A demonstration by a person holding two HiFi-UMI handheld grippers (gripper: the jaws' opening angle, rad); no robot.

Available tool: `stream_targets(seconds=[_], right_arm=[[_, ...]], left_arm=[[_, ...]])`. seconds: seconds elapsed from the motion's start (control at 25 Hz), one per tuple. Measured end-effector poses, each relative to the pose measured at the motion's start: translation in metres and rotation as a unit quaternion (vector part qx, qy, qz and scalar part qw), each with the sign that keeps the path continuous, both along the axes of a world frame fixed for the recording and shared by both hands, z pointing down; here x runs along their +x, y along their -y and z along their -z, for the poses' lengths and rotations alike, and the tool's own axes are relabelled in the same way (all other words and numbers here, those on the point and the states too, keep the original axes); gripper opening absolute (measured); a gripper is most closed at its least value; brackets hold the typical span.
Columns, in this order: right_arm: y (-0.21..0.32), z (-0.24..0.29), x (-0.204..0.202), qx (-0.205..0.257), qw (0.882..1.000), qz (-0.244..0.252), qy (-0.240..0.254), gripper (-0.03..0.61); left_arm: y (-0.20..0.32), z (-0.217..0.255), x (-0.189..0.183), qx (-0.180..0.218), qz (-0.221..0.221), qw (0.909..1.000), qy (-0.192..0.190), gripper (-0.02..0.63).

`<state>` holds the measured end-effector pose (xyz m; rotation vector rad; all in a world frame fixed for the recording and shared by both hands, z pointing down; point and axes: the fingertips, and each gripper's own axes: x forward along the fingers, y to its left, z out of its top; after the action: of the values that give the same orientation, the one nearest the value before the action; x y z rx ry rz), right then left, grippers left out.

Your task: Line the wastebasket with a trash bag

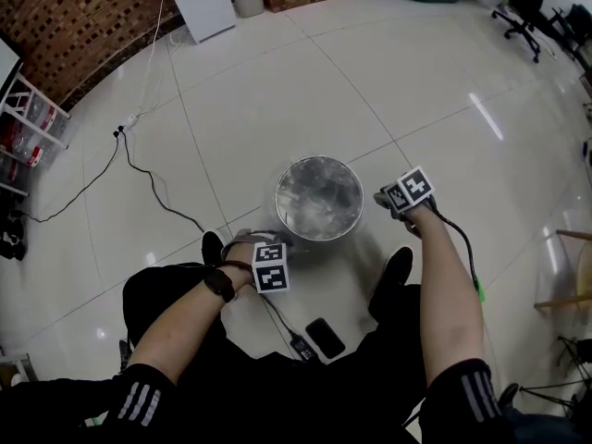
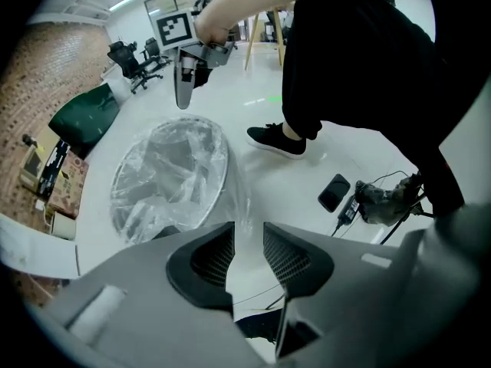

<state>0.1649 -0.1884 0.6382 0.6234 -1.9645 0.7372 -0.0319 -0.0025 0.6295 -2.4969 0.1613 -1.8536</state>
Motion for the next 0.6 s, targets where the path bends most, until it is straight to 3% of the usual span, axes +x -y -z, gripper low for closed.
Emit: stream_targets(seconds=[0.16,0.32,0.44,0.6], right_arm=[[-0.008,0.028,-0.011,0.034,0.998,0.057,-0.001,0.115],[-0.030,0.033,-0.020,0.031,0.992,0.124,-0.020,0.148],[-0.048,0.028,-0.025,0.008,0.989,0.145,-0.010,0.165],[-0.062,0.016,-0.031,-0.018,0.988,0.151,0.012,0.197]], left_arm=[[0.022,0.040,-0.011,0.005,0.039,0.9984,-0.040,0.116],[0.065,0.056,-0.045,0.042,0.080,0.9955,-0.029,0.138],[0.088,0.049,-0.068,0.026,0.118,0.9924,-0.025,0.192],[0.102,0.023,-0.089,-0.002,0.154,0.9876,-0.030,0.218]])
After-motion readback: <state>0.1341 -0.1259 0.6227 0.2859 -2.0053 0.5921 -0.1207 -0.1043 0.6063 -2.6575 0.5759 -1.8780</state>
